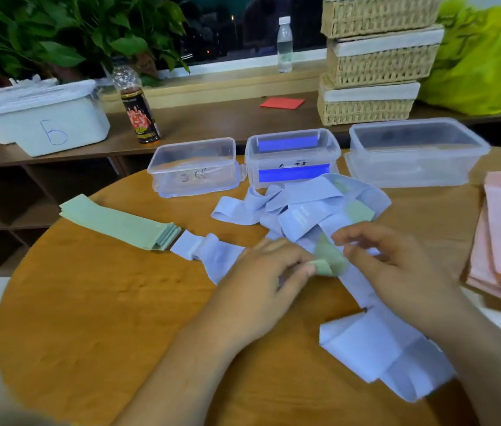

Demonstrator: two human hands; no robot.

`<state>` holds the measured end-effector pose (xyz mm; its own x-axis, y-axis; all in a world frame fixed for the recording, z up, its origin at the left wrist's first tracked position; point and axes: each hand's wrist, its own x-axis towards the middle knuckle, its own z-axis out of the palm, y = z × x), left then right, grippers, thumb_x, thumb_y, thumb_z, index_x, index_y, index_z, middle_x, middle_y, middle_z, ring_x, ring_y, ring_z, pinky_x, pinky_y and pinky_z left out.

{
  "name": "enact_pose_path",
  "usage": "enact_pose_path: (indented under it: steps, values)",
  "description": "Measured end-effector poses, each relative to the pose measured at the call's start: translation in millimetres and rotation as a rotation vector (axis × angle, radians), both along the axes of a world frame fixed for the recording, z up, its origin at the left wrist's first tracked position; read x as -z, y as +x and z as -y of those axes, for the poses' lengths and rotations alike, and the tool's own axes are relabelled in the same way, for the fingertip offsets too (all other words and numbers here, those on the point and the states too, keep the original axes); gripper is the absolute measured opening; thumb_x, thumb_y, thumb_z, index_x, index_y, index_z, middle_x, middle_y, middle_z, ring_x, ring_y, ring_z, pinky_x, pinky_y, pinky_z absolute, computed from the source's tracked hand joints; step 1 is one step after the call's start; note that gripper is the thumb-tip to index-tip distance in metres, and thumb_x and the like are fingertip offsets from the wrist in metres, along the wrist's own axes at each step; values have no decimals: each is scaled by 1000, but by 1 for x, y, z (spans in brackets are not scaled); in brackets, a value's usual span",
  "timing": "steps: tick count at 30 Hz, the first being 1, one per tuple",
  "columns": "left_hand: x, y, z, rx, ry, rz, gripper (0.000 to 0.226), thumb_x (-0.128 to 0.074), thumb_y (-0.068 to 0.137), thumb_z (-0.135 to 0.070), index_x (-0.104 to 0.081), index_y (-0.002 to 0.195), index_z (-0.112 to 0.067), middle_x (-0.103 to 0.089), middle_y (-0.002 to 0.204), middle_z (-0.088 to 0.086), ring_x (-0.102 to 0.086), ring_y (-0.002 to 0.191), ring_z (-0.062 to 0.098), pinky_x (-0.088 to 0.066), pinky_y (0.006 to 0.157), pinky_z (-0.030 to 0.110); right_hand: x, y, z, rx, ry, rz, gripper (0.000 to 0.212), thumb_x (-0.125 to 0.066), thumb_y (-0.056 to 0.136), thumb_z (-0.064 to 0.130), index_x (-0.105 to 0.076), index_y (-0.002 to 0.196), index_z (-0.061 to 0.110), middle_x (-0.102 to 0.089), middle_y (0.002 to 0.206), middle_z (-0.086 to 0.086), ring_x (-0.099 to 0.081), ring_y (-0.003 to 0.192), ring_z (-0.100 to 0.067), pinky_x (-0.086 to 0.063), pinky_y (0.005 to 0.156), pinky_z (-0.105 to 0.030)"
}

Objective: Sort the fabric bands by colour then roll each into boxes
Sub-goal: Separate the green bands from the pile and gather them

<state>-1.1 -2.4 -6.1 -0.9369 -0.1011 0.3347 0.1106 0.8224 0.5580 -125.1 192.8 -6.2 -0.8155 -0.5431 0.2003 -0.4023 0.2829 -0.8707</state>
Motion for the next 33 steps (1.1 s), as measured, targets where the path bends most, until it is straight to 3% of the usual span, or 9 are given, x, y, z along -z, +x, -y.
enact_pose_path:
  steps: [4, 7, 10, 17, 20, 22, 28, 31, 33]
  values:
    - [-27, 8, -3, -79, 192, -195, 15, -56, 111, -31, -70, 108, -28, -68, 103, -13, -64, 105, 17, -50, 91, 35, -16, 20, 4, -336, -50, -5, 18, -59, 108, 36, -75, 115, 30, -71, 94, 12, -66, 89, -12, -51, 83, -34]
    - [-45, 16, -6, -110, 420, -333, 16, -55, 110, -26, -70, 105, -21, -70, 97, -5, -67, 96, 18, -53, 86, 34, -17, 25, 10, -359, -38, -54, 4, -73, 100, 34, -71, 102, 37, -67, 85, 15, -63, 80, -9, -48, 73, -23]
    - [-59, 21, 0, -163, 608, -442, 20, -52, 110, -23, -67, 101, -13, -70, 87, -4, -65, 83, 11, -53, 75, 25, -5, 19, 16, -311, 86, -190, 22, -76, 96, 28, -59, 83, 36, -58, 71, 8, -54, 66, -13, -40, 59, -23]
    - [-66, 34, 38, -364, 666, -504, 26, -50, 113, -30, -70, 98, -29, -71, 98, 2, -68, 100, 37, -55, 87, 71, -3, 13, 14, -246, 226, -292, 17, -68, 99, 38, -62, 84, 31, -58, 70, 7, -57, 68, -15, -46, 59, -32]
    - [-67, 40, 43, -408, 709, -516, 29, -48, 114, -31, -71, 96, -32, -72, 97, -1, -68, 102, 36, -59, 84, 65, -16, 18, 14, -214, 268, -509, 16, -60, 97, 48, -70, 92, 36, -67, 89, 18, -62, 91, -8, -52, 79, -38]
    - [-69, 42, 48, -432, 771, -536, 31, -47, 114, -29, -70, 93, -31, -71, 96, 0, -69, 98, 33, -62, 70, 46, -31, 27, 14, -168, 228, -554, 14, -62, 98, 50, -72, 96, 40, -68, 98, 23, -61, 101, -6, -50, 84, -35]
    - [-69, 43, 65, -527, 952, -465, 30, -48, 114, -27, -71, 95, -24, -77, 92, 0, -73, 82, 19, -59, 62, 34, -54, 48, 20, -215, 64, -189, 11, -67, 102, 37, -75, 96, 32, -74, 84, 10, -69, 82, -14, -51, 72, -21]
    - [-65, 41, 80, -587, 915, -407, 27, -52, 112, -29, -73, 99, -19, -78, 90, 0, -73, 81, 20, -60, 61, 31, -47, 45, 28, -354, 25, 264, 18, -66, 103, 20, -76, 110, 33, -80, 104, 0, -75, 96, -35, -57, 92, -53]
    - [-62, 44, 93, -646, 870, -395, 27, -53, 112, -32, -75, 101, -19, -78, 93, -2, -75, 84, 19, -59, 62, 31, -40, 43, 32, -396, 79, 392, 27, -66, 103, 11, -77, 107, 36, -80, 110, 0, -75, 98, -33, -58, 93, -54]
